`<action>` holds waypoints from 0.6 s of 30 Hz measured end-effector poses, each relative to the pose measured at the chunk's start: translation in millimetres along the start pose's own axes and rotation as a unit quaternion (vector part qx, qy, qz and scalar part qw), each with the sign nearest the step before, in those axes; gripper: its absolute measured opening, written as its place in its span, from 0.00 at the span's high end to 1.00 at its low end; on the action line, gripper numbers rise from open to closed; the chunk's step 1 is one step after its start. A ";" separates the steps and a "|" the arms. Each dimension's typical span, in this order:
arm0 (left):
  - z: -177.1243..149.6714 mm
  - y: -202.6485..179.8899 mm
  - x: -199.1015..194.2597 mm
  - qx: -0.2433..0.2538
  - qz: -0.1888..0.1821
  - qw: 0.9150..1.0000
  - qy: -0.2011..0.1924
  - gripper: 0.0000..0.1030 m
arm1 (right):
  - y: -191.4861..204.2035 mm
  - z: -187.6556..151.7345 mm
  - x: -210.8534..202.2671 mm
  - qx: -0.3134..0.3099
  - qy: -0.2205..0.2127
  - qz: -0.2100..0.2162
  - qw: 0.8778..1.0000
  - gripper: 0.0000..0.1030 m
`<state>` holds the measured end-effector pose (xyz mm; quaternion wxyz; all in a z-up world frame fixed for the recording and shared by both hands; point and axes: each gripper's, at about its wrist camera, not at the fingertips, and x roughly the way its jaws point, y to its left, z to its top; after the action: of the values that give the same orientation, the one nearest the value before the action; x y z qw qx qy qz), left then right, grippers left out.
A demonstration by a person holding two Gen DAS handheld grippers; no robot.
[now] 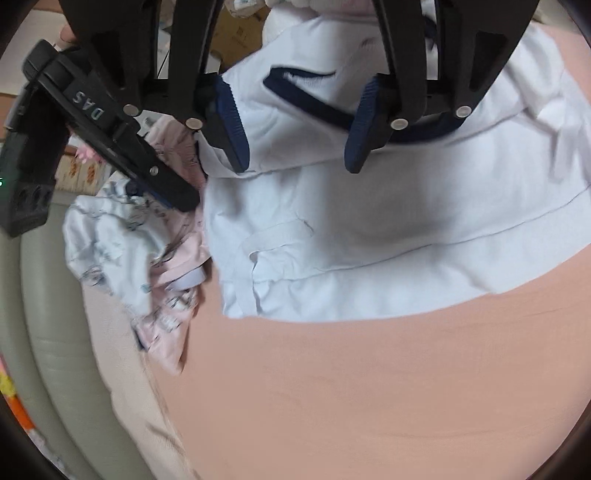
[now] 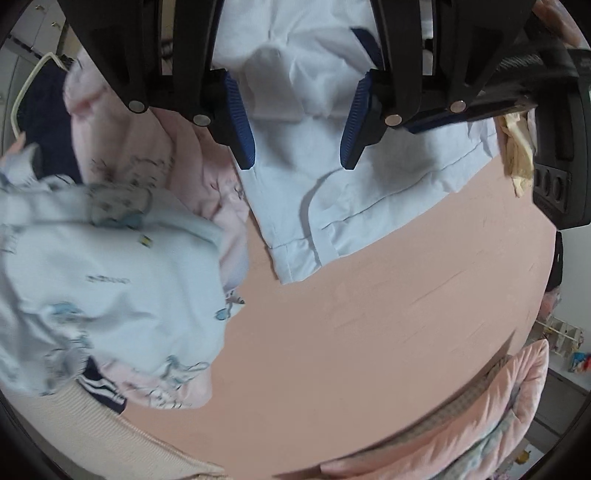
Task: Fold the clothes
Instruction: 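Open both tools and withdraw them from the shirt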
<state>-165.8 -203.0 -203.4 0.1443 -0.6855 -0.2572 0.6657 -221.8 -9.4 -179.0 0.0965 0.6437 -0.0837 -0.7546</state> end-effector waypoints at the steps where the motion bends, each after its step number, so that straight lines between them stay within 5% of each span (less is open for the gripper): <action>1: -5.3 3.7 -10.3 -0.003 -0.006 1.000 -0.012 0.50 | 4.5 -4.1 -4.8 0.001 -0.002 0.000 1.000 0.52; 10: -55.5 -13.2 -55.1 0.003 0.011 0.996 -0.092 0.44 | -0.2 -33.5 -37.6 -0.010 -0.027 0.011 1.000 0.45; 18: -117.4 -5.5 -91.1 0.044 0.071 0.981 -0.177 0.44 | 1.8 -66.2 -50.3 -0.006 -0.055 0.032 0.998 0.44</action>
<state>-49.1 -231.1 -115.5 0.0789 -0.5660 -0.1995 0.7960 -148.7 1.5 -141.0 0.1199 0.5975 -0.1049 -0.7859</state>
